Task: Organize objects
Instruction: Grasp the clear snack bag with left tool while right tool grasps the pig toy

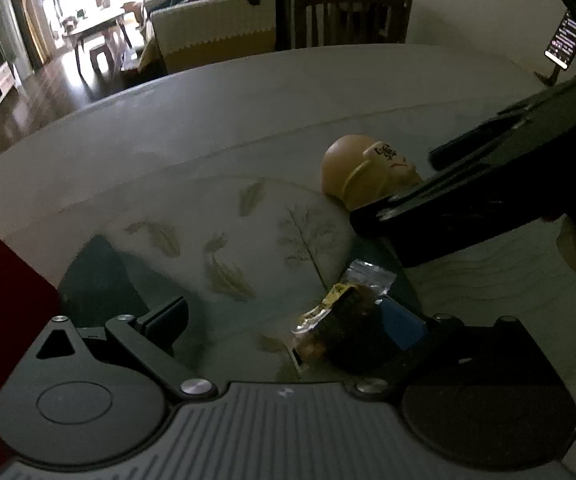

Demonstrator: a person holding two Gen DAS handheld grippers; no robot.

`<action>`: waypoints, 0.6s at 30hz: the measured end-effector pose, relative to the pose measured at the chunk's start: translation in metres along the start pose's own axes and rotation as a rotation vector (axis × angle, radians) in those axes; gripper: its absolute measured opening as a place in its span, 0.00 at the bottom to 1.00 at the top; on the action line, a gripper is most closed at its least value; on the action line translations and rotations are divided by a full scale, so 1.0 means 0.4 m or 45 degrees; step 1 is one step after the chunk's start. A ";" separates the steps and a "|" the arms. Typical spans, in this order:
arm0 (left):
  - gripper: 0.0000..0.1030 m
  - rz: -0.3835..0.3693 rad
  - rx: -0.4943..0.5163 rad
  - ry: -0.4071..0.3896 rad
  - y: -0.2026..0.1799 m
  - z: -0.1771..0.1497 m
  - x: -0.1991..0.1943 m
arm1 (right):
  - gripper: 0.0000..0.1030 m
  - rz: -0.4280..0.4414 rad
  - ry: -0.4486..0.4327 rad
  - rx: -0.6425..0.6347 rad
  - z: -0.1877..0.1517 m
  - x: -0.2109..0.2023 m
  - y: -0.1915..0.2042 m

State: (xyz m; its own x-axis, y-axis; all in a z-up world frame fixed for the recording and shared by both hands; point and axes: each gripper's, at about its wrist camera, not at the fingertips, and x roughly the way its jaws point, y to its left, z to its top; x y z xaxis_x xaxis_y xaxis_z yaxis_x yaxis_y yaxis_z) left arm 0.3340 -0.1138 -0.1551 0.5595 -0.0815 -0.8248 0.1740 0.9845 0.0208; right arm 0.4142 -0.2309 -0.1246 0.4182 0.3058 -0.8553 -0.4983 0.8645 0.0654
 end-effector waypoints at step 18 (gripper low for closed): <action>0.30 -0.061 0.155 -0.021 -0.052 0.000 -0.018 | 0.41 0.017 0.004 -0.014 -0.004 -0.006 0.015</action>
State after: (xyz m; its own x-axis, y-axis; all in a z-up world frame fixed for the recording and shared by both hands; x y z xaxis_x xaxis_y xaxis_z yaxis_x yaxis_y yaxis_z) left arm 0.3263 -0.1337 -0.1496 0.5614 -0.1317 -0.8170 0.2975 0.9534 0.0507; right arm 0.4090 -0.2272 -0.1230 0.4093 0.3161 -0.8559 -0.5119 0.8561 0.0714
